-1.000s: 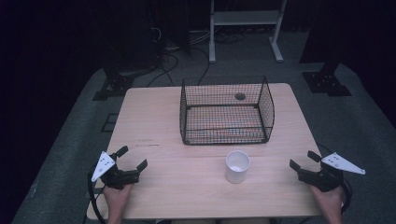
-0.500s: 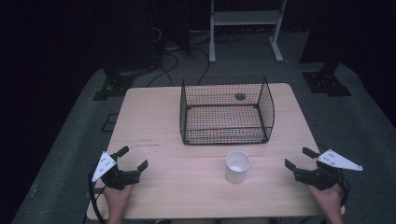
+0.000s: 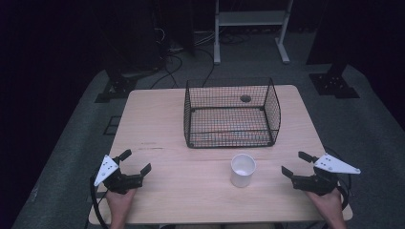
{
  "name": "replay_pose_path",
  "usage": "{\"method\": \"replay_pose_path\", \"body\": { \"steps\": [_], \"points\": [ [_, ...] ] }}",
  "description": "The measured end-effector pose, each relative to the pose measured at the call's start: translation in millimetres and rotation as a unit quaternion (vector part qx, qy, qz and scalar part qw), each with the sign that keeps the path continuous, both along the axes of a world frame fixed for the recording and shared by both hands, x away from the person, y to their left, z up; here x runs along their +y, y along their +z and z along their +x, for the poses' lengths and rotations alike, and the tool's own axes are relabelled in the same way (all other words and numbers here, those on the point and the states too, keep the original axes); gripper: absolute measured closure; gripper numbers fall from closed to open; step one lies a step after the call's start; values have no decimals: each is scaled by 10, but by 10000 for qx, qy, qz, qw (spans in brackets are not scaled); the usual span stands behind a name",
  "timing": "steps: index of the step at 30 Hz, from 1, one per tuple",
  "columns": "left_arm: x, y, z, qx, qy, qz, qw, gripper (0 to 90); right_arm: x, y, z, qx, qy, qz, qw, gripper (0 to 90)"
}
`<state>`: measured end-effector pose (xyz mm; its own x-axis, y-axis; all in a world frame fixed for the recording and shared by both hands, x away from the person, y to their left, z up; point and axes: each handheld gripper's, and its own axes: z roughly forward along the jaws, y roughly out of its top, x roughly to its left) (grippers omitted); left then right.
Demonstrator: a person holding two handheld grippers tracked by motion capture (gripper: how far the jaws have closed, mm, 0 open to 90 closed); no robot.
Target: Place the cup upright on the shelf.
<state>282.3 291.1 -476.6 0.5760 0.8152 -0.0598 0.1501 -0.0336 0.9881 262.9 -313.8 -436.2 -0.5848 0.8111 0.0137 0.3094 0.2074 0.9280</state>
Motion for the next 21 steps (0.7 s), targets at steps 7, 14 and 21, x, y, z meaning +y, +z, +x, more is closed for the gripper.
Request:
{"method": "replay_pose_path", "body": {
  "steps": [7, 14, 21],
  "points": [
    [2, 0, 0, 1, -4, -7, 10000, 0, 98, 3, -27, -12, 152, -35, 9999, 113],
    [2, 1, -2, 5, -6, -10, 10000, 0, 220, 23, -67, -43, 303, -78, 9995, 95],
    [3, 2, -2, -1, -3, -10, 10000, 0, 354, 23, -94, -37, 473, -138, 9988, 82]
  ]
}}
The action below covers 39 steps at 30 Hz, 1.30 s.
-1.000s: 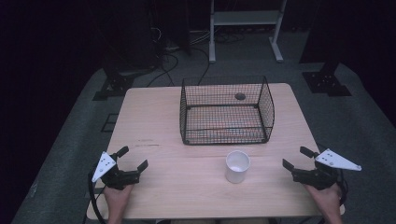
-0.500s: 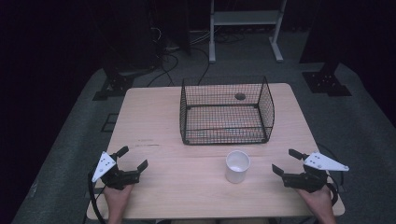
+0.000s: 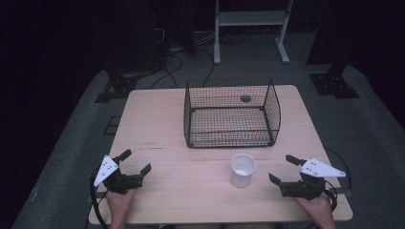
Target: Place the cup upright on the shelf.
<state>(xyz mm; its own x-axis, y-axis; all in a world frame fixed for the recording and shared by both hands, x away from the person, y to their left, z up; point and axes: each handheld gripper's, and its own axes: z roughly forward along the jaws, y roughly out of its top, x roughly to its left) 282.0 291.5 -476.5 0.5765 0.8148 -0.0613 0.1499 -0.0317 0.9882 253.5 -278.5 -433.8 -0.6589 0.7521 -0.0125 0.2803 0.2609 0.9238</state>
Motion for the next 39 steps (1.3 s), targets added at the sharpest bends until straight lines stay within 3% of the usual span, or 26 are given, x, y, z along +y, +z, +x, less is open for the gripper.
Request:
{"method": "replay_pose_path", "body": {
  "steps": [18, 39],
  "points": [
    [-2, 1, -2, -13, 5, 18, 10000, 0, 268, 5, -54, 84, 423, -135, 9990, 55],
    [-4, 4, -7, -33, 5, 26, 10000, 0, 569, -16, -8, 258, 796, -190, 9963, 25]
  ]
}}
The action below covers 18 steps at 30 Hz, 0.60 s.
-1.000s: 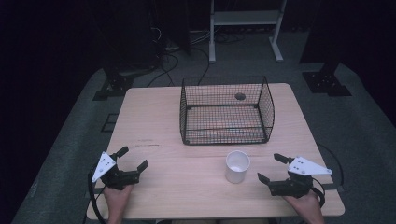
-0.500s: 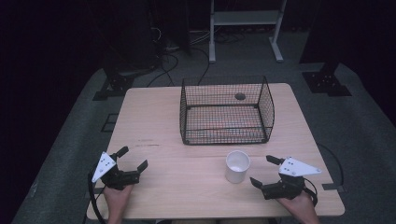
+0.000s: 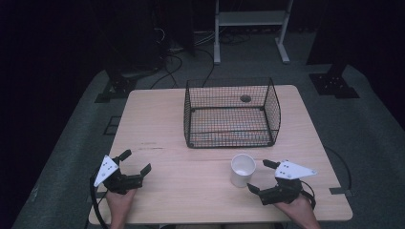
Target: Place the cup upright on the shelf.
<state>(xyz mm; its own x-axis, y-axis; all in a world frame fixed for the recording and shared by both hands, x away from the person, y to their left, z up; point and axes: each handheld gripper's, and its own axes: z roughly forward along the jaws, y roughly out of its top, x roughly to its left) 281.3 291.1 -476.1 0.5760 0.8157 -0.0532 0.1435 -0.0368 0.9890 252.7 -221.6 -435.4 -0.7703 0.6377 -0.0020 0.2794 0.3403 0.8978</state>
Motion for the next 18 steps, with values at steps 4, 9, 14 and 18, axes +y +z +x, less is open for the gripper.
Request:
{"method": "replay_pose_path", "body": {
  "steps": [4, 9, 14, 18],
  "points": [
    [0, 1, -2, -1, 5, -7, 10000, 0, 59, -15, 30, 24, 16, -11, 10000, 25],
    [0, 1, -1, -9, 3, -13, 10000, 0, 136, -31, 80, 80, -4, 13, 10000, 24],
    [-2, 1, -3, -12, 0, -8, 10000, 0, 201, -58, 128, 157, -11, -21, 9999, 24],
    [0, 2, -2, -15, 3, -11, 10000, 0, 270, -70, 162, 134, -37, -80, 9999, 24]
  ]
}}
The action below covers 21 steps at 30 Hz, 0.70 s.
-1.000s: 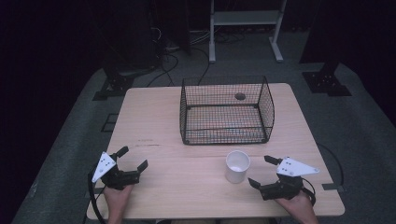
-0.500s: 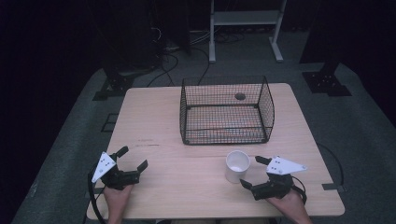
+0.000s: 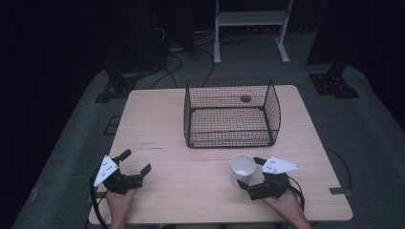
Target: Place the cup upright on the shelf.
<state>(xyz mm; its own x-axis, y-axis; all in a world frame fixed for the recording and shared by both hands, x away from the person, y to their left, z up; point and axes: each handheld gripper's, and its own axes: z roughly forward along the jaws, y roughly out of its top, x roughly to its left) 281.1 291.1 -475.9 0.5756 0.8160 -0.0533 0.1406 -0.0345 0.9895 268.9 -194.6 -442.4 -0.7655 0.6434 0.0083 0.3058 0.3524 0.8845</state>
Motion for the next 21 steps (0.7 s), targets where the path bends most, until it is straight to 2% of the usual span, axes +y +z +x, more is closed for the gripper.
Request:
{"method": "replay_pose_path", "body": {
  "steps": [10, 15, 16, 17, 21],
  "points": [
    [-1, 0, -1, -6, 0, 4, 10000, 0, 132, -3, 101, -16, -61, -88, 9999, 25],
    [-1, 1, -1, -11, -1, 3, 10000, 0, 155, -22, 146, 91, -37, -133, 9999, 49],
    [-1, 0, -1, -7, -1, 5, 10000, 0, 155, -23, 148, 99, -43, -140, 9998, 80],
    [-1, 0, -1, -5, -1, 2, 10000, 0, 145, -17, 150, 91, -2, -125, 9999, 192],
    [0, 1, -1, -10, 1, 4, 10000, 0, 151, 26, 150, 46, 17, -157, 9999, 193]
  ]
}}
